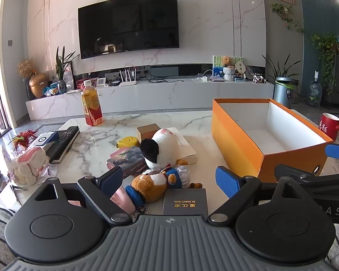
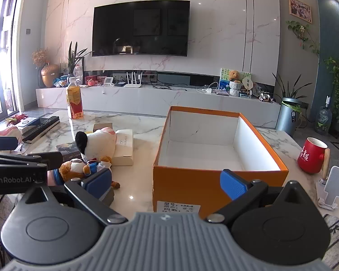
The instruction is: Organize objects
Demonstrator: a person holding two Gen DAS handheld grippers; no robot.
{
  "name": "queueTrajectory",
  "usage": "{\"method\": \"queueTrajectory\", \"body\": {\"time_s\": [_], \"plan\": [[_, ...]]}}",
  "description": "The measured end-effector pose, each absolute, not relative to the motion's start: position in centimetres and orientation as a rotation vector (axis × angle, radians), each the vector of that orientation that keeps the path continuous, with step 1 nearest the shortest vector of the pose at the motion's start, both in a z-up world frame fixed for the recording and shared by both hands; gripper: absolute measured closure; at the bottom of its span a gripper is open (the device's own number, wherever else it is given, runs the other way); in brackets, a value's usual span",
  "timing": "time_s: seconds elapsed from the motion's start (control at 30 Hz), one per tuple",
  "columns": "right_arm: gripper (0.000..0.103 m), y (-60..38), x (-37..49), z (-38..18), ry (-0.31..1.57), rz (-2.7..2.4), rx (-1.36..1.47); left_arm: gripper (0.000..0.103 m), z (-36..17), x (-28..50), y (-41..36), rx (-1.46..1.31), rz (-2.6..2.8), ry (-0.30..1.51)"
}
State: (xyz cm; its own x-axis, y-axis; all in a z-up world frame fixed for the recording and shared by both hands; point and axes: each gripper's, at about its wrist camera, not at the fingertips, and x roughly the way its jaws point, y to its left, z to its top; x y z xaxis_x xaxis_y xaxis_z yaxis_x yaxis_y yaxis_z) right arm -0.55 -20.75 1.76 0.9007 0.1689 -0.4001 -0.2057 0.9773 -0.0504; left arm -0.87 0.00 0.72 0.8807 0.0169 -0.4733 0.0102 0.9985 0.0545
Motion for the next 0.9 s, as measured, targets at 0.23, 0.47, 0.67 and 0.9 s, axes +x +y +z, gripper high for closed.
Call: {"method": "queueTrajectory", "body": {"time_s": [0.23,0.47,0.67,0.9], "plan": [[0.001,-20.6,-0.5,1.7,0.405,0.192,-0.103,0.000,0.6,-0.8,0.0,0.057,0.010,0.508],[0.001,-20.3,-0.6,1.6,0.410,0.240,-0.101,0.000,0.9,-0.7,0.9,0.058,0.007,0.517],[0.001,-18.5,-1.0,1.2,0.396,0.455,-0.153,0.000,0.7,0.0,3.5,-0.024,0.010,0.579],[0.001,-15.6,0.3,0.1,0.365,0.682,-0.263,0.000,-0.1,2.0,6.9,-0.112,0.145,0.669]]}}
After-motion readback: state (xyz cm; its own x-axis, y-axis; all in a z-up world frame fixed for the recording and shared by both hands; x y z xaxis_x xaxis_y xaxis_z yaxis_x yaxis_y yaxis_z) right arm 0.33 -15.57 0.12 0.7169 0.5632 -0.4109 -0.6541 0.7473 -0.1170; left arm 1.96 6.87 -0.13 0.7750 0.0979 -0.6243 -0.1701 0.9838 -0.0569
